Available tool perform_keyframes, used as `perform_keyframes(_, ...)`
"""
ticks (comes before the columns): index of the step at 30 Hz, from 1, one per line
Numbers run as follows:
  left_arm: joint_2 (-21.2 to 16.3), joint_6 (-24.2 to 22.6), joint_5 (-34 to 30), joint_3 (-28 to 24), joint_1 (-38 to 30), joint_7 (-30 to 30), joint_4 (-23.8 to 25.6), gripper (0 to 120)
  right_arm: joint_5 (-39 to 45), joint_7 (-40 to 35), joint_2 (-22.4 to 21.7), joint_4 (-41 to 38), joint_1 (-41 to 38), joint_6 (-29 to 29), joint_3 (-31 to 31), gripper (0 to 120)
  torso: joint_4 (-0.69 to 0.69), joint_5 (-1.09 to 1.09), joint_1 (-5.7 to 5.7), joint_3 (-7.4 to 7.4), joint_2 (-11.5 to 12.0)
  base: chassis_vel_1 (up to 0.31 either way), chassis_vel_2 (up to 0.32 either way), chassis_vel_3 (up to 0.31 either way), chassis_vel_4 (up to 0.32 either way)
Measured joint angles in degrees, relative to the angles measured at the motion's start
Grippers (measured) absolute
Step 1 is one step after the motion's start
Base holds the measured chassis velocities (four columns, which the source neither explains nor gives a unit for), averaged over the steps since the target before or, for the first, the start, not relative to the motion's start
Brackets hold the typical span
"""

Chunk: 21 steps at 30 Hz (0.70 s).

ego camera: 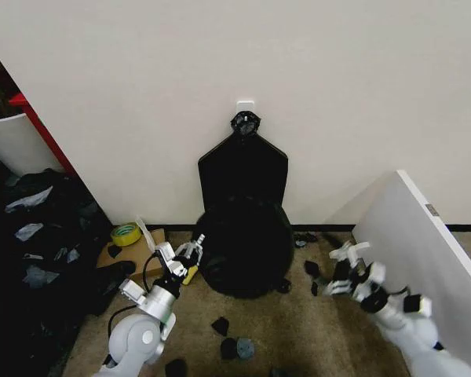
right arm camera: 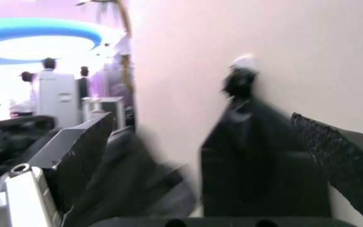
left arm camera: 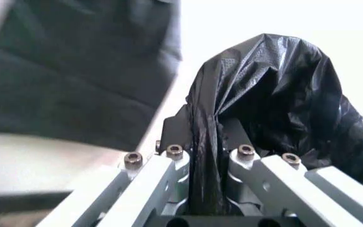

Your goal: Place the garbage bag over the trash bin.

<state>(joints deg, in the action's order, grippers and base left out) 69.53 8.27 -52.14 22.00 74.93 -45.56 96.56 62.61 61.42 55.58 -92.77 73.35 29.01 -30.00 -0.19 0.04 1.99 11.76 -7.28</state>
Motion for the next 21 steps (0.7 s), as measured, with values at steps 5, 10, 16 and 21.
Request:
perform_keyframes(5, -0.06, 3.77, 2.4, 0.75, -4.12, -15.25, -8.33, 5, -2.49, -6.19, 0.12, -2.76, 0.84, 1.39, 0.99, 100, 0.0, 0.0, 0.0, 0.0, 0.0, 0.0, 0.0, 0.0, 0.0)
perform_keyframes(10, 0.02, 4.59, 1.02, 1.23, -6.35, -20.18, -10.89, 5, -6.59, -6.05, 0.72, -5.07, 2.44, 2.27, 2.28, 100, 0.0, 0.0, 0.0, 0.0, 0.0, 0.0, 0.0, 0.0, 0.0)
perform_keyframes(16, -0.04, 4.61, -0.23, 1.59, -6.66, -23.42, -10.97, 5, -14.01, -8.08, 1.55, -7.74, 4.0, 3.0, 3.41, 100, 0.0, 0.0, 0.0, -0.01, 0.0, 0.0, 0.0, 0.0, 0.0)
perform_keyframes(21, -0.05, 4.78, -0.2, 1.8, -6.26, -25.37, -10.86, 5, -22.35, -13.94, 1.85, -9.44, 4.95, 3.72, 4.11, 100, 0.01, 0.0, 0.0, -0.01, 0.0, 0.0, 0.0, 0.0, 0.0)
